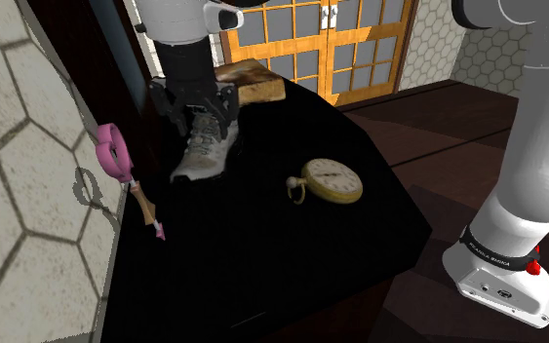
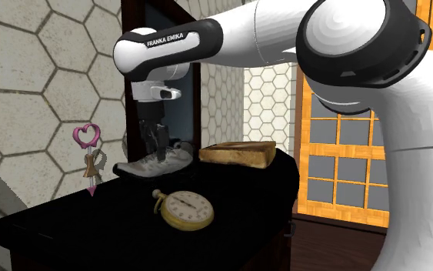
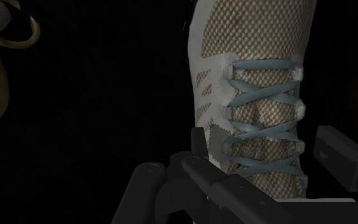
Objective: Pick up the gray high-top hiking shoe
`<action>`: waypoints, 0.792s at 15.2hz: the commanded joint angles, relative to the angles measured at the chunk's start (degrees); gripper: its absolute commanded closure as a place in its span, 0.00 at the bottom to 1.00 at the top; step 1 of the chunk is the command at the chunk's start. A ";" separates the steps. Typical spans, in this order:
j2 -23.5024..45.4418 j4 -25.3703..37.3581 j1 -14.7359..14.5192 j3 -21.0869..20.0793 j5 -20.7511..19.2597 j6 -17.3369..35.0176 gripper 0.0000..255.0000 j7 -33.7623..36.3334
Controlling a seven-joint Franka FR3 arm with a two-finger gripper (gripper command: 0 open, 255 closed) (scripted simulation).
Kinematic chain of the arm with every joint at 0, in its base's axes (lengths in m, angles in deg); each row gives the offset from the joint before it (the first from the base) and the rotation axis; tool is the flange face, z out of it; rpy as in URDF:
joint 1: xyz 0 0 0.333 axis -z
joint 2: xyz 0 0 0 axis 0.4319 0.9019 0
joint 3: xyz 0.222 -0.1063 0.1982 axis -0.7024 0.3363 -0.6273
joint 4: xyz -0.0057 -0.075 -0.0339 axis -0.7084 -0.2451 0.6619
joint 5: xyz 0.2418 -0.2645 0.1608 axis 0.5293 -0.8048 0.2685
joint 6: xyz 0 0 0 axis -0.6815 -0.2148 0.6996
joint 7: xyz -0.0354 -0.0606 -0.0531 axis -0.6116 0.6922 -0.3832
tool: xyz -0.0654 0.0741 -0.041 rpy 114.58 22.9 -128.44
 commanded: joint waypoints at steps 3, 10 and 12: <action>0.80 4.01 -1.41 0.13 -0.67 -3.38 1.00 -0.21; 3.48 12.83 -5.53 0.84 -3.07 -10.24 1.00 -0.39; 4.04 14.50 -6.41 1.02 -3.60 -11.47 1.00 -0.43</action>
